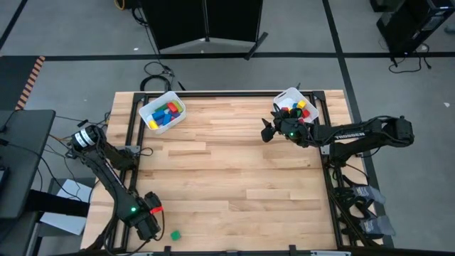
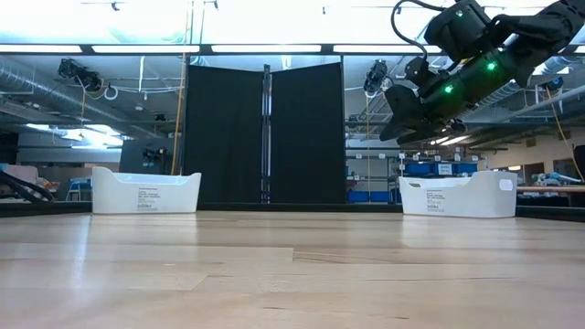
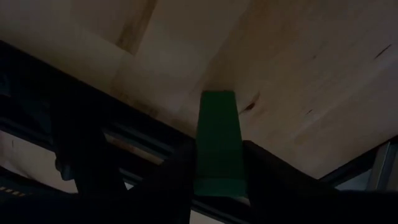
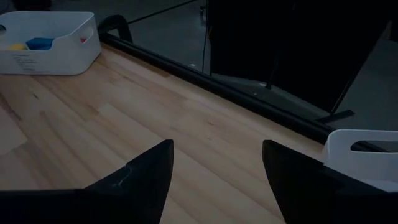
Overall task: Sort blocks by size
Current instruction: Put the large green block into the left white bin
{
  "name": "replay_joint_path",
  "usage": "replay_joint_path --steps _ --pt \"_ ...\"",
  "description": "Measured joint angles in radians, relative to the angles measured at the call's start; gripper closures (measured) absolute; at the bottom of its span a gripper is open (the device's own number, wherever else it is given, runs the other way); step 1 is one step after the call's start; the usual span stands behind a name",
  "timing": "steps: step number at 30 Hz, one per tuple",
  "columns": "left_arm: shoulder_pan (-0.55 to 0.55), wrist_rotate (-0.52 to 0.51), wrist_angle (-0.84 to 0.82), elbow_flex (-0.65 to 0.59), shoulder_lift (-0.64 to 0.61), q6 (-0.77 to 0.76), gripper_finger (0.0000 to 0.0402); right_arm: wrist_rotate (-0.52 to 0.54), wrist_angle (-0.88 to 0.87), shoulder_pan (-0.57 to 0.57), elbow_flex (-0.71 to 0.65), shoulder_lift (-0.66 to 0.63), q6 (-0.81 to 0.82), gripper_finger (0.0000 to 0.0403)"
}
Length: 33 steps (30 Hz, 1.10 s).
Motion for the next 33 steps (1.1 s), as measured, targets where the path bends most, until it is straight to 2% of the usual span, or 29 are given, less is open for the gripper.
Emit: replay_joint_path --steps 4,10,19,27,33 --pt "0.000 -0.030 0.000 0.002 -0.002 0.000 0.0281 0.000 0.000 0.000 0.000 0.000 0.000 0.0146" --pt "0.013 -0.145 -0.012 0.002 -0.021 0.000 0.0282 0.000 0.000 0.011 0.000 0.000 -0.003 0.0146" --pt "0.101 -0.461 -0.181 0.035 -0.067 0.026 0.0283 0.000 0.034 0.058 0.000 0.000 -0.004 0.0146" --pt "0.310 -0.832 -0.381 0.035 -0.169 0.028 0.0283 -0.055 0.145 0.152 0.000 0.013 -0.038 0.0146" --pt "0.532 -1.045 -0.463 0.016 -0.279 0.061 0.0284 -0.086 0.270 0.232 0.001 0.106 -0.043 0.0146"
